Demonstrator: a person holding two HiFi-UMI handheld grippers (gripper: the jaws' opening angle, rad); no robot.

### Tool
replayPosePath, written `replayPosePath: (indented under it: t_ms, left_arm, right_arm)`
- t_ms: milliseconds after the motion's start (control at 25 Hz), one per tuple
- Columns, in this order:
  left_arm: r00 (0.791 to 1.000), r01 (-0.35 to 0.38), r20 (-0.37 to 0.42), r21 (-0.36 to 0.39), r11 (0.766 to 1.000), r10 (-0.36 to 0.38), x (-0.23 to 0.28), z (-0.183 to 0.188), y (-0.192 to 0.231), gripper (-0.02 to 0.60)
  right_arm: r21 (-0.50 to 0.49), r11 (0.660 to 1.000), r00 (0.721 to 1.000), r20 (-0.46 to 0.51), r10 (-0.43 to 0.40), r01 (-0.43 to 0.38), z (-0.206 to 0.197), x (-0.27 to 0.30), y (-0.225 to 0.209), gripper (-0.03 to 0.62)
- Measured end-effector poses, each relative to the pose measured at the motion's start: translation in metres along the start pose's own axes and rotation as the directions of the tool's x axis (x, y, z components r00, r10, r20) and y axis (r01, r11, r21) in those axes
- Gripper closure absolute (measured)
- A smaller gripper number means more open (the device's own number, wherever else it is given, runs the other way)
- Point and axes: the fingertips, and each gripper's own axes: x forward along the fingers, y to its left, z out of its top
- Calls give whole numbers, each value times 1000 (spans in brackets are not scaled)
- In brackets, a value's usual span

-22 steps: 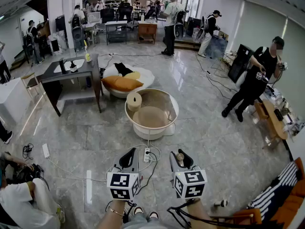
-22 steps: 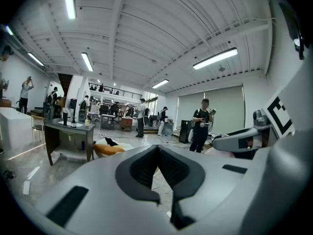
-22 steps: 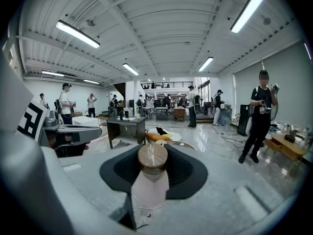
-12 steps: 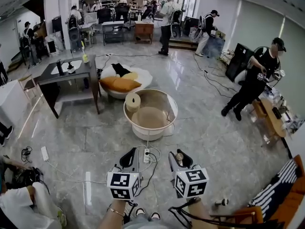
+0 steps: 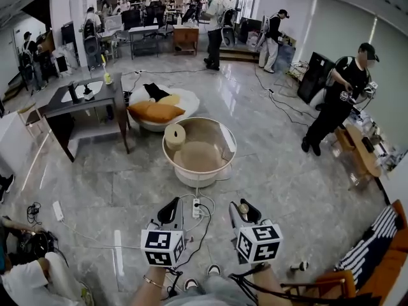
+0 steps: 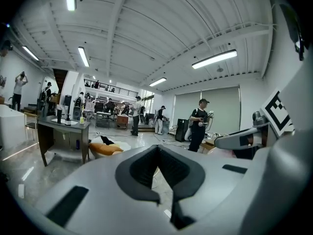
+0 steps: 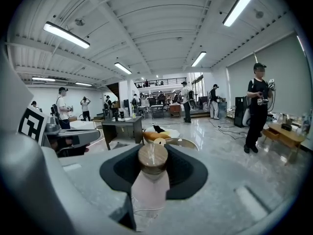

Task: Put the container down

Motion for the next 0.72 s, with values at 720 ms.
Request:
replayPosePath:
  t_ms: [720]
  left_arm:
    - [1000,-21,-7,5,1000,21,125,23,6,589]
  right_arm:
    - [-16,999,1000,3,29,-29,42,95,-75,464]
